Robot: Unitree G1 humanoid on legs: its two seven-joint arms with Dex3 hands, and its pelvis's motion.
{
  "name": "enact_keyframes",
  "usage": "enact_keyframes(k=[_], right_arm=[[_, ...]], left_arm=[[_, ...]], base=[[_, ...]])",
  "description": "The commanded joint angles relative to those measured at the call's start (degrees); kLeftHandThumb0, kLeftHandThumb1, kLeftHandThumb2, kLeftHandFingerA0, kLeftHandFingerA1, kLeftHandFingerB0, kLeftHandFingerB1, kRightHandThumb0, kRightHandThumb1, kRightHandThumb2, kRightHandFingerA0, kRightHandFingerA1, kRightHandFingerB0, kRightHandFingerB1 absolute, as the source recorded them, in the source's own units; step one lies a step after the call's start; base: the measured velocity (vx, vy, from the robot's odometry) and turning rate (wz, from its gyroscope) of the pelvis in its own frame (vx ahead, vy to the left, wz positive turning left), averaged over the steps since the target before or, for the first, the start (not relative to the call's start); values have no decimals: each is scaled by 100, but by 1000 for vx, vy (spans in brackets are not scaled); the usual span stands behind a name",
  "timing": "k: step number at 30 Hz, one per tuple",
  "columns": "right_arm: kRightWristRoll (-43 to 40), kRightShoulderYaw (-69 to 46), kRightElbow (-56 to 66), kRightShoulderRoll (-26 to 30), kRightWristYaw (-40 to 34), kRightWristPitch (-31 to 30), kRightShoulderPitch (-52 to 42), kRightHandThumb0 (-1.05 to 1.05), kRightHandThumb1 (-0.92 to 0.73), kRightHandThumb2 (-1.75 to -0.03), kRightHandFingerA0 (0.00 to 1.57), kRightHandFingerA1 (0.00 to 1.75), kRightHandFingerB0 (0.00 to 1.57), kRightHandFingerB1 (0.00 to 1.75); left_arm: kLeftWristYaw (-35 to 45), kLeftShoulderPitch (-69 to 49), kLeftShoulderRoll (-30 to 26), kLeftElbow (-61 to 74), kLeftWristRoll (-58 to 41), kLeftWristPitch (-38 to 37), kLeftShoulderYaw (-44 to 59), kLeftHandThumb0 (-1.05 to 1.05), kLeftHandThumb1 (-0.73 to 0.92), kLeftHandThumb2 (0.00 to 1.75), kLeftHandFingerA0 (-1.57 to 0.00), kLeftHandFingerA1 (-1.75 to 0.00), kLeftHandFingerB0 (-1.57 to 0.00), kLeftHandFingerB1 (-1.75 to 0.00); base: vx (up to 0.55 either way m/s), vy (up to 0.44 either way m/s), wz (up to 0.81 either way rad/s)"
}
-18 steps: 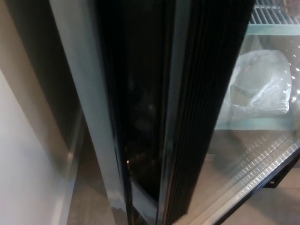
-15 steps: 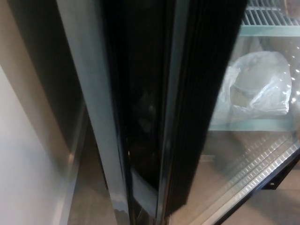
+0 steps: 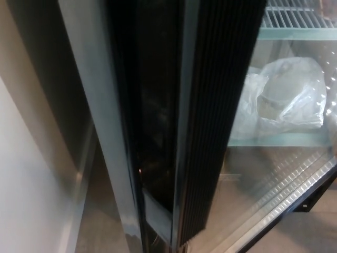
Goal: The robot stands in front of a refrigerator with an opened door and closes the door by swing its right hand at the door
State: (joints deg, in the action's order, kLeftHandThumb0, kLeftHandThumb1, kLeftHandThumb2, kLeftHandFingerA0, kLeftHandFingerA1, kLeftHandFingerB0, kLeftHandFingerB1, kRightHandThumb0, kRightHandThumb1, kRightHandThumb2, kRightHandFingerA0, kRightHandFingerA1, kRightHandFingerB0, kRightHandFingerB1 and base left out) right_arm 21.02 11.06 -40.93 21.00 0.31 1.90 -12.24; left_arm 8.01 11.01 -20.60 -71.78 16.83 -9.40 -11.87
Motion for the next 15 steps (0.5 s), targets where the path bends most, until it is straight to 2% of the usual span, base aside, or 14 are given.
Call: enact_keyframes(k=[1, 2, 3, 4, 5, 6, 7, 8, 9, 10, 12, 13, 14, 15], right_arm=[[1132, -2927, 9223, -548, 717, 687, -5034, -58, -78, -65, 102, 49, 82, 45], [683, -3347, 9431, -791, 472, 1460, -5345, -58, -78, -65, 102, 49, 82, 45], [227, -3573, 9410, -1004, 161, 2211, -5367, -56, -72, -62, 99, 51, 84, 49], [-57, -3692, 9385, -1136, -38, 2670, -5354, -56, -72, -62, 99, 51, 84, 49], [-639, -3769, 9355, -1524, -654, 3719, -4909, -58, -72, -62, 90, 52, 76, 47], [-726, -3757, 9364, -1602, -771, 3881, -4795, -58, -72, -62, 90, 52, 76, 47], [-865, -3680, 9305, -1683, -980, 4233, -4398, -55, -62, -99, 72, 66, 59, 59], [-741, -3582, 9298, -1736, -1199, 4373, -3887, -55, -57, -94, 55, 60, 48, 55], [-577, -3467, 9346, -1790, -1376, 4455, -3427, -50, -67, -60, 56, 43, 55, 41], [-456, -3395, 9395, -1830, -1476, 4482, -3149, -50, -67, -60, 56, 43, 55, 41], [-131, -3089, 9701, -1906, -1566, 4226, -2773, -57, -67, -60, 42, 41, 49, 40], [48, -2982, 9839, -1915, -1586, 4079, -2617, -66, -59, -96, 33, 53, 42, 55], [216, -2906, 9969, -1932, -1591, 3951, -2472, -66, -59, -96, 33, 53, 42, 55], [397, -2852, 10030, -1912, -1576, 3856, -2229, -63, -75, -62, 28, 35, 36, 35]], left_arm=[[79, 31, -140, -103, 99, -157, -47, -46, 60, 93, -36, -54, -22, -46], [60, 17, -147, -105, 123, -185, -67, -46, 60, 93, -36, -54, -22, -46], [49, 15, -150, -107, 138, -176, -79, -48, 76, 62, -42, -36, -35, -32], [42, 16, -151, -109, 146, -165, -85, -48, 76, 62, -42, -36, -35, -32], [50, 35, -167, -104, 178, -134, -115, -48, 75, 63, -41, -37, -34, -33], [54, 41, -171, -103, 185, -128, -122, -48, 75, 63, -41, -37, -34, -33], [60, 41, -173, -98, 203, -125, -141, -48, 61, 93, -36, -53, -22, -45], [61, 43, -164, -99, 200, -117, -140, -47, 60, 93, -37, -53, -23, -46], [60, 37, -158, -100, 204, -120, -144, -48, 60, 93, -36, -53, -23, -46], [59, 33, -155, -102, 205, -122, -147, -48, 60, 93, -36, -53, -23, -46], [57, 20, -152, -104, 220, -137, -163, -50, 61, 93, -36, -53, -24, -46], [65, 18, -152, -104, 219, -142, -163, -49, 61, 93, -36, -53, -24, -46], [75, 17, -152, -104, 216, -147, -162, -49, 61, 93, -36, -53, -24, -46], [64, 37, -152, -99, 229, -146, -173, -49, 61, 93, -36, -53, -24, -46]], base=[[0, 0, 0], [0, 0, 0], [0, 0, 0], [0, 0, 0], [0, 0, 0], [0, 0, 0], [0, 0, 0], [0, 0, 0], [0, 0, 0], [0, 0, 0], [0, 0, 0], [0, 0, 0], [0, 0, 0], [0, 0, 0]])
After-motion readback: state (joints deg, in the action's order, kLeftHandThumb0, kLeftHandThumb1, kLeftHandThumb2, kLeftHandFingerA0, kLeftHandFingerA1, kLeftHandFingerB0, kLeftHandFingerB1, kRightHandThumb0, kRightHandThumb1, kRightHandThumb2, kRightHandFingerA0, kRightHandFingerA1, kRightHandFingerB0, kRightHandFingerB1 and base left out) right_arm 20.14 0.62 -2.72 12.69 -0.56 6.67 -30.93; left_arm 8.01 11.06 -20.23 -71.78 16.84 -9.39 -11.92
